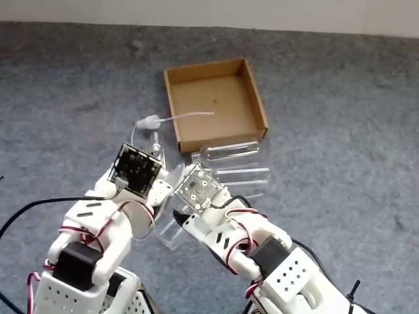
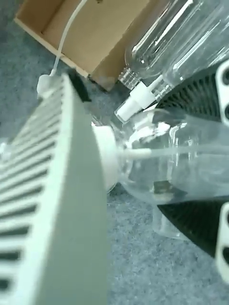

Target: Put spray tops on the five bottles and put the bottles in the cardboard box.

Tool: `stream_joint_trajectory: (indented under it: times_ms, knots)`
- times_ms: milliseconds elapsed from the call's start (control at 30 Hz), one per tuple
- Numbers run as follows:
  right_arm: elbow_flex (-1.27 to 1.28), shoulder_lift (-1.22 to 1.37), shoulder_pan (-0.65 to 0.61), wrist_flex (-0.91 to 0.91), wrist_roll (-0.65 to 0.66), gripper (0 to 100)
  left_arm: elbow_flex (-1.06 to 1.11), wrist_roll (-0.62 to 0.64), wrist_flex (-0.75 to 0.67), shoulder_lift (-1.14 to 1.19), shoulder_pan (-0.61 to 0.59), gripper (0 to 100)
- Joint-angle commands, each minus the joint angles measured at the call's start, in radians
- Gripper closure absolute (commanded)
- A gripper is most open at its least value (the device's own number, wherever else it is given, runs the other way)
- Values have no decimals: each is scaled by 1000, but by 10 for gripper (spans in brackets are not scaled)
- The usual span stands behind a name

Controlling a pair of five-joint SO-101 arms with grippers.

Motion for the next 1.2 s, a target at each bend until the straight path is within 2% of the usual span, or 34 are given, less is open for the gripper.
stream_joint_trajectory:
  times_ms: [0,167,300,400,567,833,1033,1167]
  knots:
    - [-58,-4,2,-33,2,995,-165,-5,-6,-12,-113,854]
    - [-56,-4,2,-33,2,995,-203,-3,-6,-12,-157,805]
    - [-56,-4,2,-33,2,995,-91,-5,-12,-10,-189,818]
    - [-56,-4,2,-33,2,995,8,3,-89,-12,-246,822]
    - [-56,-4,2,-33,2,995,71,89,-173,-12,-285,822]
    - [-56,-4,2,-33,2,995,79,92,-172,-12,-272,822]
    - [-56,-2,2,-33,2,995,81,92,-172,-12,-147,822]
    - [-56,-4,2,-33,2,995,127,92,-175,-12,-116,822]
